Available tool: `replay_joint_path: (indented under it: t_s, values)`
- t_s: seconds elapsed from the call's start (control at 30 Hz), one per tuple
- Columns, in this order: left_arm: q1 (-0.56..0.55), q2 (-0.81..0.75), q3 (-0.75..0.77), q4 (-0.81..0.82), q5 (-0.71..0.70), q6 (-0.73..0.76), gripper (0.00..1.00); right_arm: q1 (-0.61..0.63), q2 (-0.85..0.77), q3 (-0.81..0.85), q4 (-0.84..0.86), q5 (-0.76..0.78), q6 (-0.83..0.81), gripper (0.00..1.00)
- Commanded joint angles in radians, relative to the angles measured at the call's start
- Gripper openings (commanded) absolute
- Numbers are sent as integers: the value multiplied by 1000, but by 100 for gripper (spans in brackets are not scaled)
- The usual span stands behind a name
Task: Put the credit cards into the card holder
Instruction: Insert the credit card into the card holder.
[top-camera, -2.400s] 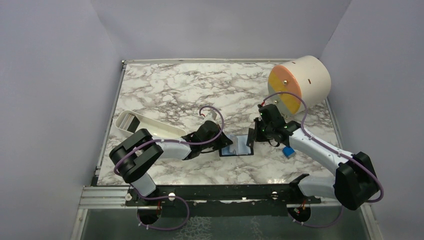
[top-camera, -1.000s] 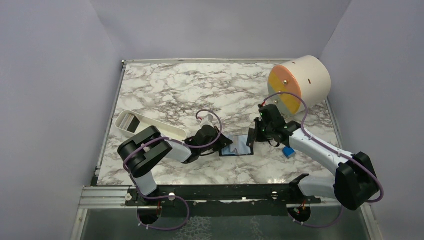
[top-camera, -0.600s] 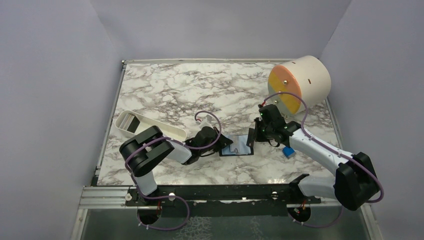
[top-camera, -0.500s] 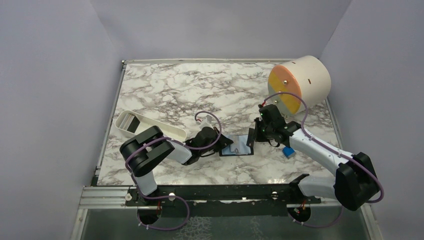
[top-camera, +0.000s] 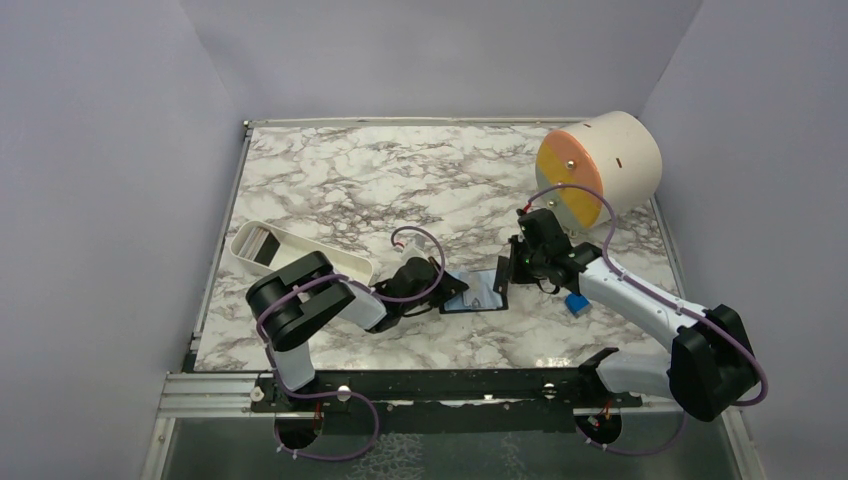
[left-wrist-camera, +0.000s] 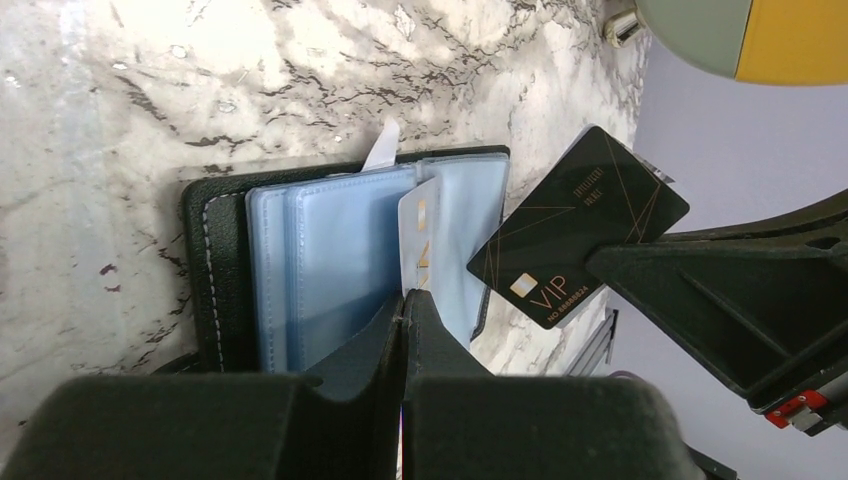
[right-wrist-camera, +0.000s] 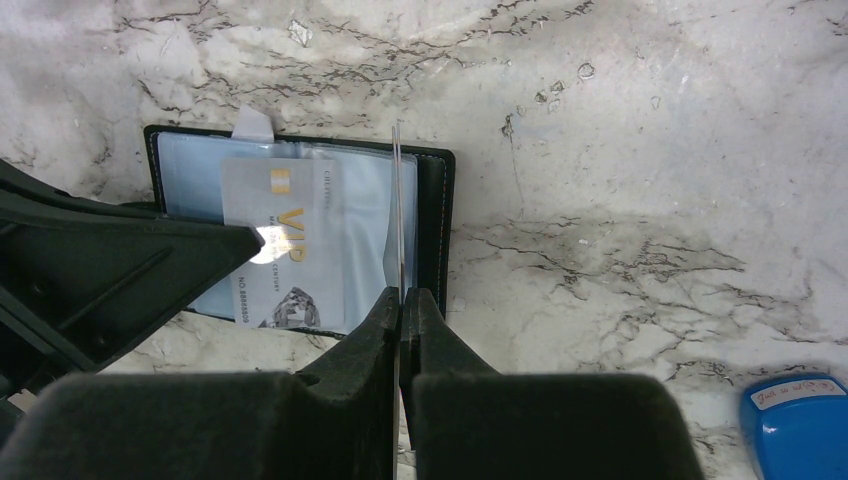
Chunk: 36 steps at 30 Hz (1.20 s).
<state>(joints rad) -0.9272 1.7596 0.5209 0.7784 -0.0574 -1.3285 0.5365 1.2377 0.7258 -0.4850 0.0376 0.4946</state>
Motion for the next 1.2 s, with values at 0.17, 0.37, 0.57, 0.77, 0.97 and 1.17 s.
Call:
replay_joint_path:
  t_s: [0.17,0.37,0.57,0.77,0.97,1.17]
  values:
    - [-16,6,18,-17,-20,25,19,1,-22,38,-57,47,1,1]
    - [-16,-7,27,-70,-24,48,31,1,-51,70,-96,60,-4,1]
    - [-17,-11,29,-125,-30,66,35,0,-61,68,-105,73,-4,1]
    - [-16,-14,55,-181,-29,103,39,0,-42,72,-104,133,-11,1]
    - [-17,-32,111,-287,-48,176,40,0,-30,53,-87,162,-15,1]
    - [-16,-52,129,-352,-67,218,41,1,0,38,-63,153,-12,1]
